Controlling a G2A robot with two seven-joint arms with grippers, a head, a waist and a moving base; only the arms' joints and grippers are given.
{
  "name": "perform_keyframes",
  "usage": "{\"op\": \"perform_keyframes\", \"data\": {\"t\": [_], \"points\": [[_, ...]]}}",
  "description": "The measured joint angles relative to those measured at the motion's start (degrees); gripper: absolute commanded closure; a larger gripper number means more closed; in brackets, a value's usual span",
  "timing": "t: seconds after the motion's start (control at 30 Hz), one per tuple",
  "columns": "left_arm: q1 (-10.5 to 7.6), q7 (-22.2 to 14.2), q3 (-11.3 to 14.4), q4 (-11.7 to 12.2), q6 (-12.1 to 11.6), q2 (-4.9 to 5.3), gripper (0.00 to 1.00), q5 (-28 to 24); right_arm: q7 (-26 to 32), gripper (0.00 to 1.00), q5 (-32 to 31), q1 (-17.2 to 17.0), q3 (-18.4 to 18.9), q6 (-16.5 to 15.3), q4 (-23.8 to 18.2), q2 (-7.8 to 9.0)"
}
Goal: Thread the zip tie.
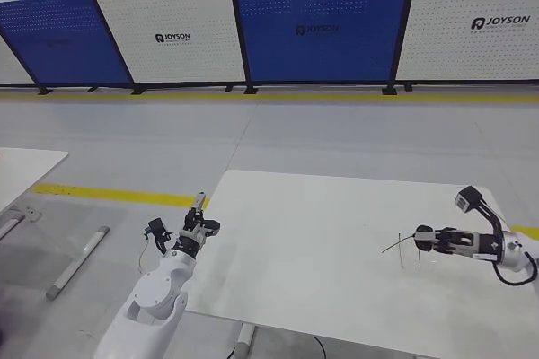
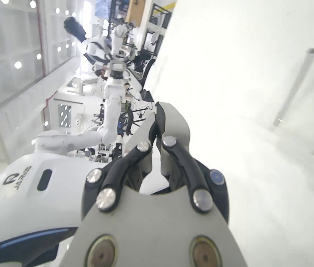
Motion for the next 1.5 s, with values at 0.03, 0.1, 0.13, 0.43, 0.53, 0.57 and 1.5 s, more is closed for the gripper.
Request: {"op": "perform_keyframes", "data": {"t": [0.03, 0.1, 0.13, 0.43, 0.53, 0.57, 1.5], "points": [[0.0, 0.0, 0.0, 0.0, 0.0, 0.0, 0.0, 0.0, -0.32, 1.0, 0.03, -0.27, 0.35, 0.0, -1.64, -0.38], [0.0, 0.0, 0.0, 0.0, 0.0, 0.0, 0.0, 0.0, -2.3, 1.0, -1.11, -1.0, 0.71, 0.0, -5.07, -1.33], [0.0, 0.0, 0.0, 0.0, 0.0, 0.0, 0.0, 0.0, -2.79, 1.0, -1.75, -1.14, 0.47, 0.0, -6.07, -1.78], [0.0, 0.0, 0.0, 0.0, 0.0, 0.0, 0.0, 0.0, -3.23, 1.0, -2.28, -1.09, 0.13, 0.01, -6.44, -2.13], [-0.02, -1.28, -0.2, -1.05, -1.21, 0.02, 0.0, 0.71, -3.45, 1.0, -2.22, -1.27, 0.19, 0.01, -6.44, -2.15], [0.22, -2.18, -0.06, -2.14, -1.72, 0.02, 0.0, 1.29, -4.54, 1.0, -1.65, -1.93, 0.46, 0.02, -6.66, -2.21], [-4.35, -7.62, 16.45, -6.9, 6.58, -1.17, 0.0, 9.61, -15.27, 1.0, -3.59, -5.24, -0.8, 0.15, -10.73, -7.64]]}}
